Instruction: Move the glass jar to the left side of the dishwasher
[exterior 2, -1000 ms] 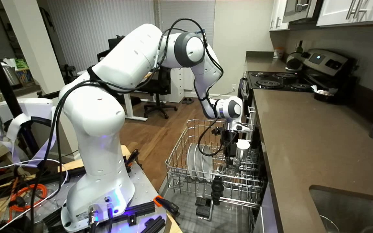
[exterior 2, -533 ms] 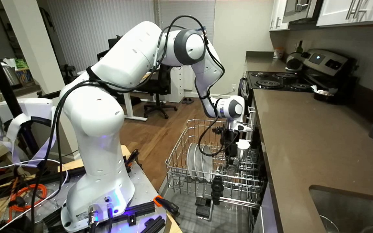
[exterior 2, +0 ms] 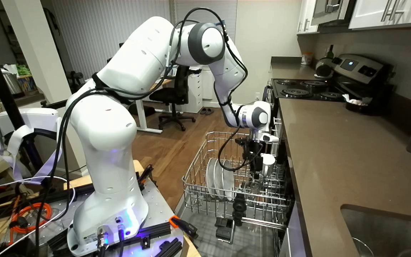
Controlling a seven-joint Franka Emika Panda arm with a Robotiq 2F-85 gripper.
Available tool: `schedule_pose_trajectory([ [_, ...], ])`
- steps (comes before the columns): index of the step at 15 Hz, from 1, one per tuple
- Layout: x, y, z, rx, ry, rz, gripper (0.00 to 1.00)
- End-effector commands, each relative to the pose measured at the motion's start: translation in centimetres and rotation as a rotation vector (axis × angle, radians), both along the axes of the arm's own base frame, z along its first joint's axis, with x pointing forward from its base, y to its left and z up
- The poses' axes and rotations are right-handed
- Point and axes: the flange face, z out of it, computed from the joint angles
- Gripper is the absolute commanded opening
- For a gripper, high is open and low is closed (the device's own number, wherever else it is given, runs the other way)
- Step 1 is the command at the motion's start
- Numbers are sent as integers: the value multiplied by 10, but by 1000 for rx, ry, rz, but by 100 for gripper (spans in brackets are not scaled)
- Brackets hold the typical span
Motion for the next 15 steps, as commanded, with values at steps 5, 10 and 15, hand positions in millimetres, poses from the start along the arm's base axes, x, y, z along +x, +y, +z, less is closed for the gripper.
schedule_pose_trajectory([
  [5, -10, -29, -6, 133, 17, -80, 100],
  [10, -14, -42, -16, 230, 15, -125, 100],
  [15, -15, -45, -18, 282, -27, -93, 62],
])
